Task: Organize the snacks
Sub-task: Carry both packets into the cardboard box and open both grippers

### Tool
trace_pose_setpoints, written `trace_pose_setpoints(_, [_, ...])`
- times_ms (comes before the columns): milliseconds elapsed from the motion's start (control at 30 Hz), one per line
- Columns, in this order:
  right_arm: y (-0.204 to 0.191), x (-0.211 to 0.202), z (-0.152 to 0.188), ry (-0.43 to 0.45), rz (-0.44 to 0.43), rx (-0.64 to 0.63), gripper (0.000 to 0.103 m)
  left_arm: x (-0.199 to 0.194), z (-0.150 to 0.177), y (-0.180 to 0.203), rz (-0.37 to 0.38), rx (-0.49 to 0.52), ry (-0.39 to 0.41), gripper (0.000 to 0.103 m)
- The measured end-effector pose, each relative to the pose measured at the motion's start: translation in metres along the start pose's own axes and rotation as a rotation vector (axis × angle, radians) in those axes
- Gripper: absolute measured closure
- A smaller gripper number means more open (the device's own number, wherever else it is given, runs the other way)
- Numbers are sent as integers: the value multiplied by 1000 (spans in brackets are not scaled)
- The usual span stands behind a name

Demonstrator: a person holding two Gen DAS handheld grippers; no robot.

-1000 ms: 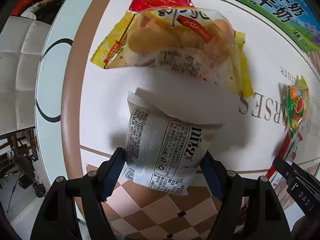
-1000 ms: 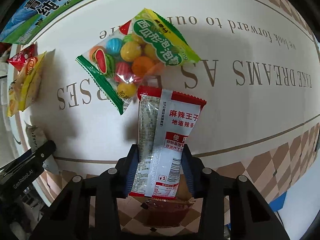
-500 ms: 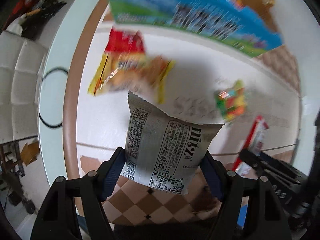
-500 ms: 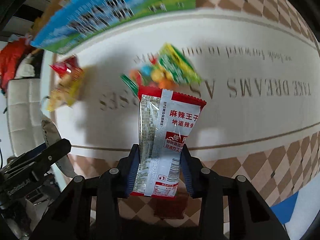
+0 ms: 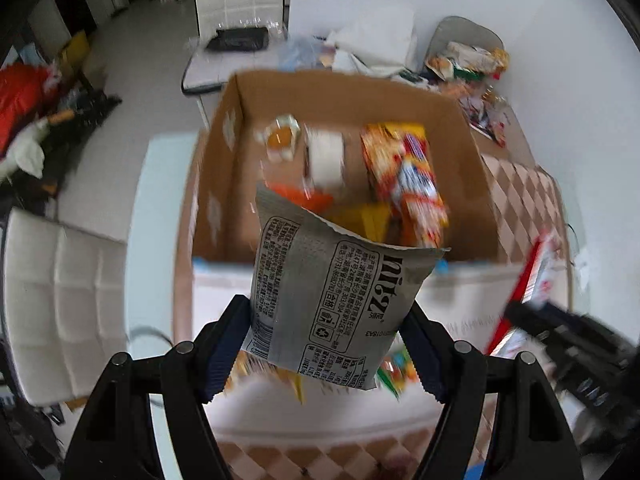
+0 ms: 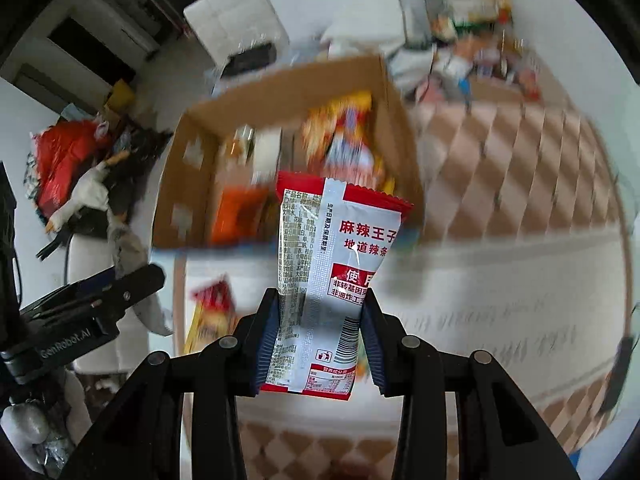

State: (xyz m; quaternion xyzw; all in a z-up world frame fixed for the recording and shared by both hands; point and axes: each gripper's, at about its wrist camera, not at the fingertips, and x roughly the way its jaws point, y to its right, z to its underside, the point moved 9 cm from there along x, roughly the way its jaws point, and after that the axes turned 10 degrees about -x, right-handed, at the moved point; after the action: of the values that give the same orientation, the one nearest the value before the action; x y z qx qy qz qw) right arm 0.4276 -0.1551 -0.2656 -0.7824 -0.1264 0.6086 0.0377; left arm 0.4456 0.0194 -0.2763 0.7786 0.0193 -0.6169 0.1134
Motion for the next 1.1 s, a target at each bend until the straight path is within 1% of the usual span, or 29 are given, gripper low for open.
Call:
trace_pose_setpoints(67, [7,2,-31,19,30,-13,61,6,-16,-2,-24,10,-7,30])
trace_pose_setpoints(133, [14,14,-61,26,63,-23,61,22,-36,-5,-53,10,-26,30])
trace_pose_setpoints(233, [28,30,-102,18,140,-51,61,47,-58,-16,-120,22,-57,30])
trace_pose_setpoints(300, [38,44,-117,-3,182,-58,61,65,-69,-25,-169,25,-75,30])
trace_pose_setpoints(367, [48,58,-130,-28,213,-64,61,79,-78,-36,-199,18,-98,30])
trace_pose_setpoints(433, [53,74,-134,-56,233,-74,61,92,-83,-41,-208,13,-122,30])
trace_pose_setpoints(533, [56,95,-128,-90,250,-94,61,104,-87,-47,-230,7,-155,30])
trace_pose_setpoints(600, [56,107,-122,-107,255,-103,61,111,-88,-48,-231,2,-166,30])
trace_pose_setpoints(733, [57,129,-114,-150,238,-106,61,117,-86,-48,-230,3,-183,30])
trace_pose_setpoints(800, [55,134,-109,-171,222,-116,59,119,-84,-47,-226,1,-191,30])
trace_pose_setpoints(833, [55,140,-106,-197,210,-116,57,122,-83,-47,-221,-5,-202,30])
trace_pose_setpoints(900, [54,146,-99,-236,185,-102,46,125,-82,-48,-205,-24,-217,30])
trace_pose_setpoints(933, [55,149,-96,-243,170,-90,30,125,-82,-49,-201,-36,-216,30])
trace_pose_setpoints(967, [54,149,-95,-241,165,-87,17,125,-83,-49,-191,-44,-213,30])
trace_pose_setpoints(1000, [54,149,-95,-237,162,-84,15,124,-84,-49,-180,-53,-211,30])
trace_pose_setpoints(1100, [53,147,-93,-234,143,-66,15,120,-85,-47,-162,-67,-204,30])
